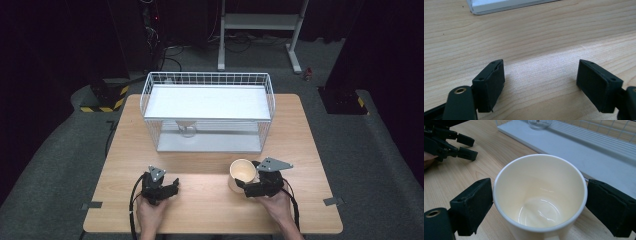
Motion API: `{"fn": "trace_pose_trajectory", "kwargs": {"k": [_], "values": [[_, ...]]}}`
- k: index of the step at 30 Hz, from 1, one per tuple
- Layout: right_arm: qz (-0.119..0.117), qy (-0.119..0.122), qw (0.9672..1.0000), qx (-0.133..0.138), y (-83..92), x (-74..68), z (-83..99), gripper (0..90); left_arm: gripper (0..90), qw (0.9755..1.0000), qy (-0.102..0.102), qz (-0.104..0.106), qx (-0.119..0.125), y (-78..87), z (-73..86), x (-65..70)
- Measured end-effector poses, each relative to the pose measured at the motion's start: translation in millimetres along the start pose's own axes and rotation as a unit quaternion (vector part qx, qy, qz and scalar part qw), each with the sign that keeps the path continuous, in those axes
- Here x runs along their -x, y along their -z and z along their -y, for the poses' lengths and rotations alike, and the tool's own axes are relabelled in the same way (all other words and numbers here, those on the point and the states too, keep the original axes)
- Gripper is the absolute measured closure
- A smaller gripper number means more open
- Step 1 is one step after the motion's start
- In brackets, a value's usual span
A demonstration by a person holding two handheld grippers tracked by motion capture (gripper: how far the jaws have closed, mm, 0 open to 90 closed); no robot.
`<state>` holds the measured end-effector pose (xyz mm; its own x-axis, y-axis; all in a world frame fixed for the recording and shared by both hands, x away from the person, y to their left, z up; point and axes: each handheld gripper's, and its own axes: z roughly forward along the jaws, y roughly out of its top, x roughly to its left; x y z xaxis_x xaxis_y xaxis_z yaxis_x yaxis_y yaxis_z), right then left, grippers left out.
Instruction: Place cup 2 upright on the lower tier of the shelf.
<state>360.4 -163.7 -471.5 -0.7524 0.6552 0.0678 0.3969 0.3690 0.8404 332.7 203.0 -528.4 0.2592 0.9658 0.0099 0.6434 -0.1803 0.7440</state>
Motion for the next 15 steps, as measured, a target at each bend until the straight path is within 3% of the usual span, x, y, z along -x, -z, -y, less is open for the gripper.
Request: {"fn": "trace_pose_trajectory", "kwargs": {"k": [15], "values": [[0.006,-0.001,0.9999,-0.011,-10.8,-1.5,-2.2,8.0,22.9,1.0,-0.001,0.0,0.0,0.0,0.0,-0.1]]}}
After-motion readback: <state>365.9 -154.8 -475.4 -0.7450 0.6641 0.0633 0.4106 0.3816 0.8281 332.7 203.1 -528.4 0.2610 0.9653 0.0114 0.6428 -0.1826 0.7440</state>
